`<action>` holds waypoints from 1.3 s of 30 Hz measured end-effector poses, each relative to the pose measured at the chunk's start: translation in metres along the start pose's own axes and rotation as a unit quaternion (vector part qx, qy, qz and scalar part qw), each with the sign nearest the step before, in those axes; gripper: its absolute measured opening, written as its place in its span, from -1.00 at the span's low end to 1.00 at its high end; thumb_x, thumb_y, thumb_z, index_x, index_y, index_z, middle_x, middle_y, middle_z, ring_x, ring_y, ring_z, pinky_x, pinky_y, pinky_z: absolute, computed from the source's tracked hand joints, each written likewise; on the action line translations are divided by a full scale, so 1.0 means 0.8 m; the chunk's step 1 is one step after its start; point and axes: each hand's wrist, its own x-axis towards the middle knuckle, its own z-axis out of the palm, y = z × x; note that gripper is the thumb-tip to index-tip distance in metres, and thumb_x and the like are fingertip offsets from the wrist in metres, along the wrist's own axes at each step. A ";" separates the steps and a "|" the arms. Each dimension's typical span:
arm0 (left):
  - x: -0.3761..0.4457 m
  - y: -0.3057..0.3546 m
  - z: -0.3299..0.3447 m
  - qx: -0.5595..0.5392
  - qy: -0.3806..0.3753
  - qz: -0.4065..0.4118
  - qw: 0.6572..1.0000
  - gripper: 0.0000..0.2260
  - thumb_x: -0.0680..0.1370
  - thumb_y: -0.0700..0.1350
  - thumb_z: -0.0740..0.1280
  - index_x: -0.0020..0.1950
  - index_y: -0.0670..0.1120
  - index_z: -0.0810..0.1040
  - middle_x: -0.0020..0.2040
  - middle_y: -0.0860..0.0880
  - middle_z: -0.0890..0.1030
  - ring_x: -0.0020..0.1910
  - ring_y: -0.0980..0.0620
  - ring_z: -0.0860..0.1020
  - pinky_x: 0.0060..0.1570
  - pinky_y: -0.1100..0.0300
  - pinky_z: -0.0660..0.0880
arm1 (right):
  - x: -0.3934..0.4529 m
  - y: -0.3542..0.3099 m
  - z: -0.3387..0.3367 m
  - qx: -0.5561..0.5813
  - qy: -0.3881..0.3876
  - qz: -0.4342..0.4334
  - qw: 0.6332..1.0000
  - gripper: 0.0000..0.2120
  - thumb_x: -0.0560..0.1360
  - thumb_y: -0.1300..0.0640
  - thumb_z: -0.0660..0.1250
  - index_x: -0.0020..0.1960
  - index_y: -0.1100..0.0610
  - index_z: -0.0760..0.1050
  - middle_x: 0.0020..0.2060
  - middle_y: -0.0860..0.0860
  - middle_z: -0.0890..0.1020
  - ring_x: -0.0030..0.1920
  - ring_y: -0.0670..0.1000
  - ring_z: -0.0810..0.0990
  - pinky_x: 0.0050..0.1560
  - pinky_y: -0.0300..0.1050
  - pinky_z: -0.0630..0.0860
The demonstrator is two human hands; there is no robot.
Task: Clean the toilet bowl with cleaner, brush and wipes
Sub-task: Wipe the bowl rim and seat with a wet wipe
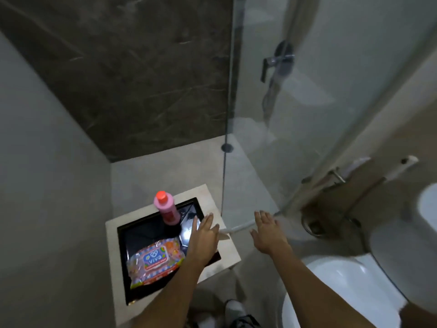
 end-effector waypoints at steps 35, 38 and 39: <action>0.057 -0.104 0.231 -0.118 -0.072 -0.290 0.947 -0.63 0.64 0.05 0.05 0.43 0.03 0.36 0.53 -0.11 0.17 0.51 -0.04 0.09 0.44 -0.17 -0.11 | 0.183 -0.087 0.188 -0.143 -0.110 -0.197 0.964 -0.40 0.65 -0.03 -0.03 0.57 0.18 -0.18 0.56 0.09 -0.10 0.55 0.07 -0.11 0.50 0.03 -0.04; 0.048 -0.098 0.249 -0.129 -0.148 -0.309 0.931 -0.41 0.61 0.17 0.11 0.56 -0.02 0.03 0.56 -0.16 -0.06 0.54 -0.12 -0.07 0.43 -0.22 -0.14 | 0.183 -0.080 0.200 -0.140 -0.117 -0.195 0.964 -0.40 0.65 -0.03 -0.03 0.57 0.17 -0.18 0.56 0.09 -0.10 0.55 0.07 -0.11 0.49 0.03 -0.04; 0.041 -0.097 0.257 -0.134 -0.149 -0.321 0.926 -0.36 0.59 0.20 0.13 0.56 -0.03 -0.02 0.56 -0.16 -0.10 0.54 -0.12 -0.09 0.43 -0.22 -0.12 | 0.182 -0.077 0.202 -0.138 -0.119 -0.189 0.965 -0.40 0.65 -0.03 -0.03 0.57 0.17 -0.19 0.56 0.09 -0.11 0.55 0.07 -0.11 0.49 0.03 -0.03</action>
